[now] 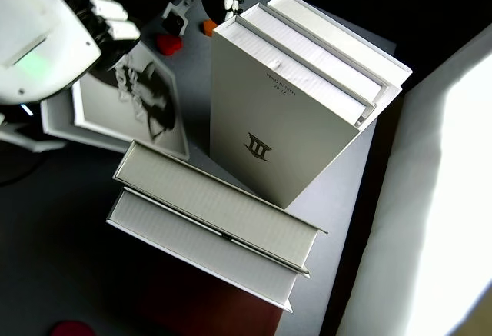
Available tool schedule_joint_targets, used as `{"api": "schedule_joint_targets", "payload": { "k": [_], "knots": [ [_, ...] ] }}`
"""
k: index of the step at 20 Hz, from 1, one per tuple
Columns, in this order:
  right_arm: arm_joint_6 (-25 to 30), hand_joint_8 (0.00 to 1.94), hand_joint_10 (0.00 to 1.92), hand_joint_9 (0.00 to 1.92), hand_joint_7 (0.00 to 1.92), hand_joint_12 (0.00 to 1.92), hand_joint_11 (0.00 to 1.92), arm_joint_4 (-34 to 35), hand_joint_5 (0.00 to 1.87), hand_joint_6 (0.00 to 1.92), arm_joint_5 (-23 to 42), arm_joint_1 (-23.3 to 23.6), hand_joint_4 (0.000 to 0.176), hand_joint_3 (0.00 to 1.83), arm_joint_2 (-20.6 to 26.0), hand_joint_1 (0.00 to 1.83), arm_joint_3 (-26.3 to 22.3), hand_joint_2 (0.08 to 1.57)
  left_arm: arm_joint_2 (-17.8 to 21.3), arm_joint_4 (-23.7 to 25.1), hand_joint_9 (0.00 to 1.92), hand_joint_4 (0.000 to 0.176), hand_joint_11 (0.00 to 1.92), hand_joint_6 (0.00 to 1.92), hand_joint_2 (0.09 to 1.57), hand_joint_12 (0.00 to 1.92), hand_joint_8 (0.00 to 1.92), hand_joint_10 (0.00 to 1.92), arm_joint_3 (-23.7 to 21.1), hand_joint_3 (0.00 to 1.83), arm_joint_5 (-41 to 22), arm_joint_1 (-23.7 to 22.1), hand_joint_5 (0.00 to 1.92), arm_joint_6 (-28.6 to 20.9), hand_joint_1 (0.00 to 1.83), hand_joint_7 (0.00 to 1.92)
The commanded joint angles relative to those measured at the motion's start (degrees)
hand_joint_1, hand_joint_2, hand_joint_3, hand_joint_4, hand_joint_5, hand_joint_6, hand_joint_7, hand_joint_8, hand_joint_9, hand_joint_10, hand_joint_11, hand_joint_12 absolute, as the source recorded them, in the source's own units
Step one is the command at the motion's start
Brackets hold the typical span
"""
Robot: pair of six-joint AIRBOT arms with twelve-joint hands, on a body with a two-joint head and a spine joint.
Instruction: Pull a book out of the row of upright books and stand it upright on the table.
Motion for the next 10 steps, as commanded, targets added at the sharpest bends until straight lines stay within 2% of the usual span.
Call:
{"api": "schedule_joint_targets", "payload": {
  "k": [1,2,3,4,5,6,7,8,9,10],
  "knots": [
    [0.43,0.96,1.53,1.1,1.07,1.88,0.99,4.15,1.05,0.85,5.5,0.06,0.0,0.0,-0.64,1.27,0.38,1.08,-0.61,-0.97,0.61,0.038,0.0,0.0,0.86,1.46,0.0,0.0,0.3,0.0,-6.96,-0.57,0.58,-0.67,0.99,0.52],
    [0.43,1.18,1.53,1.12,1.15,1.88,1.01,4.54,1.04,0.87,5.5,0.06,0.0,0.0,-1.11,1.2,0.6,1.08,-0.9,-0.93,0.59,0.03,0.0,0.0,0.87,1.46,0.0,0.0,0.48,0.0,-6.96,-0.66,0.56,-0.67,1.01,0.49],
    [0.43,1.25,1.53,1.12,1.15,1.88,1.02,4.98,1.02,0.9,5.5,0.06,0.0,0.0,-1.94,1.18,0.97,1.09,-1.25,-0.86,0.59,0.028,0.0,0.0,0.87,1.47,0.0,0.0,0.71,0.0,-6.93,-0.91,0.56,-0.67,1.01,0.49],
    [0.44,1.8,1.84,1.01,0.98,1.91,1.07,5.34,1.12,0.76,5.5,0.06,0.0,0.0,-2.55,1.2,1.29,1.05,-1.35,-0.84,0.59,0.029,0.0,0.0,0.87,1.45,0.01,0.0,0.79,0.0,-6.9,-1.04,0.55,-0.67,0.99,0.51],
    [0.44,1.21,1.65,0.98,0.99,1.78,0.95,5.74,1.03,0.88,5.5,-0.13,0.0,0.0,-3.13,1.25,1.65,1.09,-1.46,-0.84,0.59,0.023,0.0,0.0,0.87,1.45,0.01,0.0,0.84,0.0,-6.92,-1.06,0.55,-0.67,0.98,0.52],
    [0.44,1.44,1.76,1.06,1.08,1.89,1.02,5.96,1.1,0.77,5.49,-0.4,0.0,0.0,-3.33,1.21,1.85,1.06,-1.55,-0.82,0.59,0.015,0.0,0.0,0.87,1.43,0.01,0.0,0.85,0.0,-6.93,-1.06,0.55,-0.67,0.99,0.52],
    [0.47,1.81,1.89,1.06,1.03,1.91,1.02,6.17,1.09,0.78,5.44,-0.67,0.0,0.0,-3.34,1.19,1.88,1.07,-1.57,-0.76,0.59,0.029,0.0,0.0,0.87,1.41,0.0,0.0,0.84,0.0,-6.93,-1.16,0.55,-0.67,1.0,0.51],
    [0.48,1.62,1.81,1.03,1.0,1.92,0.97,6.26,1.08,0.81,5.33,-0.82,0.0,0.0,-3.3,1.19,1.87,1.07,-1.57,-0.76,0.58,0.036,0.0,0.0,0.87,1.42,0.0,0.0,0.83,0.0,-6.93,-1.21,0.55,-0.67,1.0,0.5],
    [0.48,1.86,1.9,1.17,1.07,1.92,1.15,6.29,1.13,0.72,5.19,-0.92,0.0,0.0,-3.24,1.19,1.87,1.05,-1.57,-0.76,0.58,0.028,0.0,0.0,0.87,1.43,0.0,0.0,0.83,0.0,-6.95,-1.21,0.54,-0.67,1.0,0.47],
    [0.48,1.79,1.92,1.18,1.09,1.92,1.17,6.28,1.15,0.7,4.97,-1.03,0.0,0.0,-3.18,1.2,1.87,1.04,-1.6,-0.77,0.58,0.032,0.0,0.0,0.88,1.43,0.01,0.0,0.82,0.0,-6.95,-1.21,0.54,-0.67,0.98,0.49]
  ]
}}
